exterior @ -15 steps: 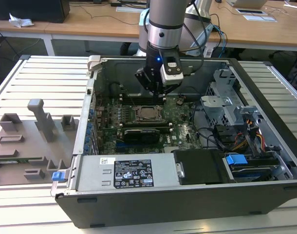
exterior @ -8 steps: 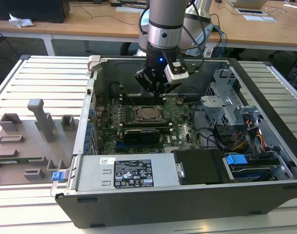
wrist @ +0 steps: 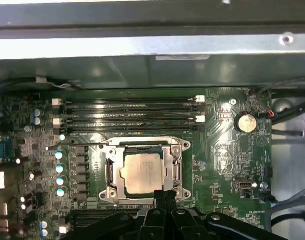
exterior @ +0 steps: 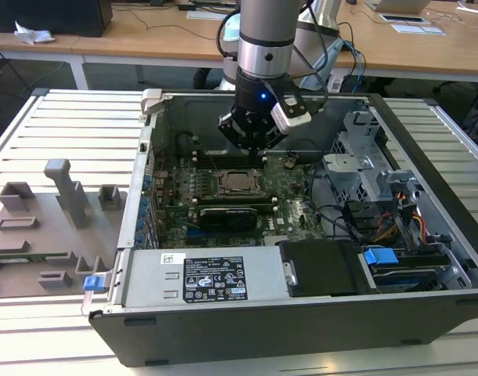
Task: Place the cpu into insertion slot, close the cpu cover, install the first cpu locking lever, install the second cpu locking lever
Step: 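Install the first cpu locking lever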
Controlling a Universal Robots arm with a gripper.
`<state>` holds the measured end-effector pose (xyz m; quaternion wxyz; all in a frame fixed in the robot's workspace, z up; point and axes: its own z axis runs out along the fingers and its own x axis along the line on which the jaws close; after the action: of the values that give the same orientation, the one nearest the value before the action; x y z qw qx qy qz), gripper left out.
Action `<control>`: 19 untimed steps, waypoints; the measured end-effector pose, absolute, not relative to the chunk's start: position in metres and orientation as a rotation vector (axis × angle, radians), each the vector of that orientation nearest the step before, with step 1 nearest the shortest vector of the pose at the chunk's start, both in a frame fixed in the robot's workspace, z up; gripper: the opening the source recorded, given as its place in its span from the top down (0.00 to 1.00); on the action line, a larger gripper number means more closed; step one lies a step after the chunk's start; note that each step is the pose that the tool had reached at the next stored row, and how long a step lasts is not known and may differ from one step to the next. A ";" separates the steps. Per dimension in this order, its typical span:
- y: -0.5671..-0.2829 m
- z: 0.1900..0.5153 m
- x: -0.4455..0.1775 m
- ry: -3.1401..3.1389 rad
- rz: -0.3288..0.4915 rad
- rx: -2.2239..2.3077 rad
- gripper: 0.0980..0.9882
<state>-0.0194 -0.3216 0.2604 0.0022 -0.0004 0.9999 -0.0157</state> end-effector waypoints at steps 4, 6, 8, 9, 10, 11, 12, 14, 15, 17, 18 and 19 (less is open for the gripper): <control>-0.322 0.260 -0.019 3.137 -0.049 -0.005 0.99; -0.322 0.260 -0.020 3.137 -0.049 -0.005 0.99; -0.322 0.260 -0.026 3.137 -0.049 -0.005 0.99; -0.322 0.260 -0.029 3.137 -0.049 -0.006 0.99; -0.322 0.260 -0.034 3.137 -0.049 -0.006 0.99; -0.322 0.260 -0.038 3.137 -0.049 -0.006 0.99; -0.322 0.260 -0.044 3.137 -0.049 -0.006 0.99; -0.322 0.260 -0.055 3.136 -0.049 -0.006 0.99; -0.322 0.260 -0.058 3.136 -0.049 -0.006 0.99; -0.321 0.260 -0.065 3.136 -0.049 -0.006 0.99; -0.321 0.260 -0.071 3.136 -0.049 -0.005 0.99; -0.321 0.260 -0.074 3.135 -0.049 -0.006 0.99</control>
<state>-0.0743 -0.3213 0.2603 0.0029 -0.0018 0.9999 -0.0157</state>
